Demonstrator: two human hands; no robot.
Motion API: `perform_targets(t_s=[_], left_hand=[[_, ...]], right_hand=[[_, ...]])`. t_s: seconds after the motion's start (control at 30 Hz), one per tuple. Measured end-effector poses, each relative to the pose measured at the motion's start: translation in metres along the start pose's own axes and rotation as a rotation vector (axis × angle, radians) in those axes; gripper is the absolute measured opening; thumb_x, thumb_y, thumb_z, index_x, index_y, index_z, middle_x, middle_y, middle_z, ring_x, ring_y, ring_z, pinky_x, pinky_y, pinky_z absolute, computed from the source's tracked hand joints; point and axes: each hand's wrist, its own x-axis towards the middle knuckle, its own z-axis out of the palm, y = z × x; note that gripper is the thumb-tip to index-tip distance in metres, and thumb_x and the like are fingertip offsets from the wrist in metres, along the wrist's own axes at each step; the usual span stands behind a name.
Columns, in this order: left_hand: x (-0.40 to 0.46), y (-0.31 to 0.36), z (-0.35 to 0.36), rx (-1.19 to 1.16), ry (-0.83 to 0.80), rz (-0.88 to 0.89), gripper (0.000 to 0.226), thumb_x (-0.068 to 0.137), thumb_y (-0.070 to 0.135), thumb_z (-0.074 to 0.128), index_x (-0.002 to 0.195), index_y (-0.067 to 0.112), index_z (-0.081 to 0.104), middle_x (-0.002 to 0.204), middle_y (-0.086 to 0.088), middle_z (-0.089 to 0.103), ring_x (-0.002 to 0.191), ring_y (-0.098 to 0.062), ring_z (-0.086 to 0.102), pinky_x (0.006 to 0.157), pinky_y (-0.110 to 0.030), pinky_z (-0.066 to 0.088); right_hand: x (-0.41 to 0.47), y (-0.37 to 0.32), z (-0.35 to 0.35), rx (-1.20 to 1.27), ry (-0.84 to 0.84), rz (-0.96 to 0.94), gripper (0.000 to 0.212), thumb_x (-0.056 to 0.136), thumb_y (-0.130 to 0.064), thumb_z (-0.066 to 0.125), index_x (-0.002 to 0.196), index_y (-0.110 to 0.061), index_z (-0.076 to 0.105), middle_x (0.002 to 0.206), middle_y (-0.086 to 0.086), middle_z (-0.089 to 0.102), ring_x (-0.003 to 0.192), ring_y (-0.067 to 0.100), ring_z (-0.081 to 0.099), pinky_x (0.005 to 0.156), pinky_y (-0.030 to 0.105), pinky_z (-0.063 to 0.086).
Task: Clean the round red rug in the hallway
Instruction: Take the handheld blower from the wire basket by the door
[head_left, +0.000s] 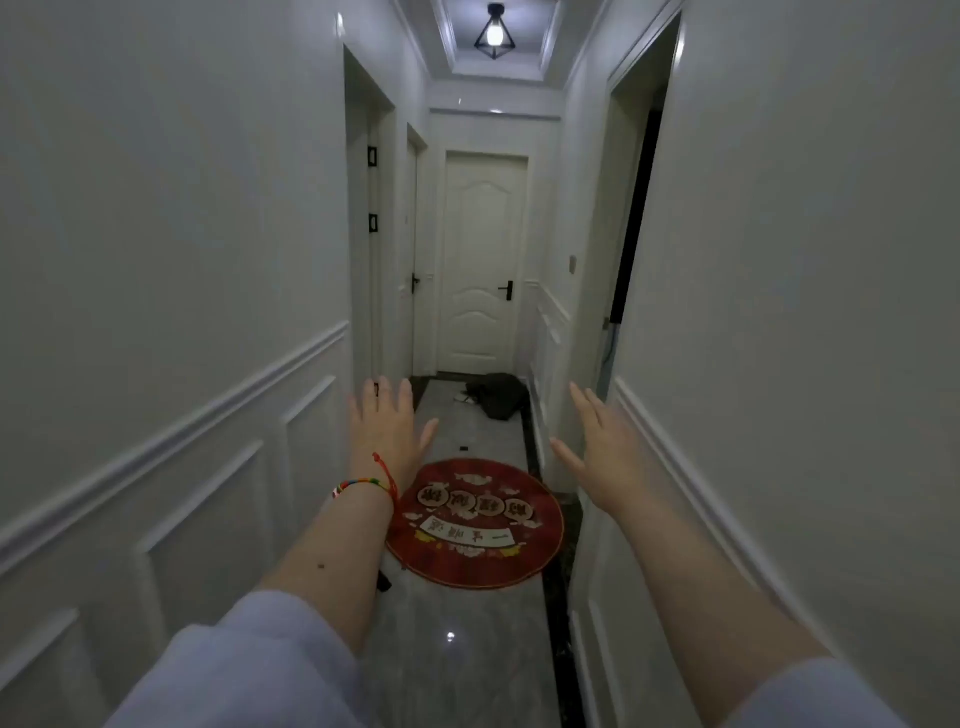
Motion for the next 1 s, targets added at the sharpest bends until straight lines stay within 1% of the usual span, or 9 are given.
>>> perform_targets(t_s=[0.13,0.3,0.5,0.67,0.9,1.0], left_hand=[[0.019,-0.004,0.034,0.000,-0.023,0.045,0.068,0.098,0.052,0.028,0.151,0.012,0.011,0.156,-0.015,0.016,0.144,-0.031,0.013,0.118,-0.046,0.010],[0.058,-0.020,0.076,0.040,-0.070,0.107,0.066,0.099,0.051,0.028,0.151,0.013,0.011,0.157,-0.013,0.015,0.143,-0.030,0.014,0.117,-0.047,0.003],[0.119,-0.043,0.126,0.064,-0.111,0.124,0.065,0.099,0.051,0.027,0.151,0.014,0.015,0.157,-0.011,0.018,0.143,-0.030,0.017,0.117,-0.048,0.004],[0.159,-0.049,0.175,0.012,-0.152,0.159,0.063,0.098,0.048,0.034,0.148,0.011,0.024,0.153,-0.014,0.025,0.141,-0.032,0.020,0.116,-0.051,0.005],[0.211,-0.046,0.244,0.023,-0.203,0.158,0.063,0.098,0.049,0.031,0.149,0.013,0.023,0.155,-0.011,0.023,0.143,-0.029,0.018,0.116,-0.050,0.005],[0.238,-0.044,0.274,0.050,-0.235,0.123,0.064,0.098,0.050,0.032,0.149,0.012,0.022,0.155,-0.012,0.024,0.143,-0.029,0.019,0.116,-0.050,0.004]], right_hand=[[0.016,0.013,0.029,-0.003,-0.052,0.056,0.074,0.093,-0.047,0.048,0.151,-0.025,0.009,0.156,0.003,0.021,0.143,0.020,0.020,0.118,0.040,0.017],[0.052,0.022,0.071,-0.005,-0.138,0.083,0.074,0.093,-0.050,0.047,0.151,-0.026,0.008,0.157,0.000,0.019,0.143,0.018,0.019,0.119,0.038,0.015],[0.107,0.027,0.116,-0.028,-0.186,0.133,0.072,0.094,-0.049,0.047,0.152,-0.024,0.011,0.157,0.000,0.020,0.143,0.018,0.021,0.118,0.035,0.017],[0.148,0.044,0.159,-0.019,-0.241,0.173,0.072,0.093,-0.049,0.049,0.151,-0.022,0.015,0.155,0.000,0.025,0.141,0.020,0.026,0.116,0.035,0.021],[0.205,0.075,0.223,-0.012,-0.285,0.154,0.071,0.093,-0.048,0.048,0.151,-0.020,0.018,0.154,0.002,0.028,0.140,0.020,0.027,0.115,0.035,0.021],[0.237,0.092,0.253,0.000,-0.305,0.129,0.070,0.093,-0.048,0.048,0.150,-0.019,0.019,0.153,0.002,0.030,0.139,0.020,0.029,0.114,0.035,0.022]])
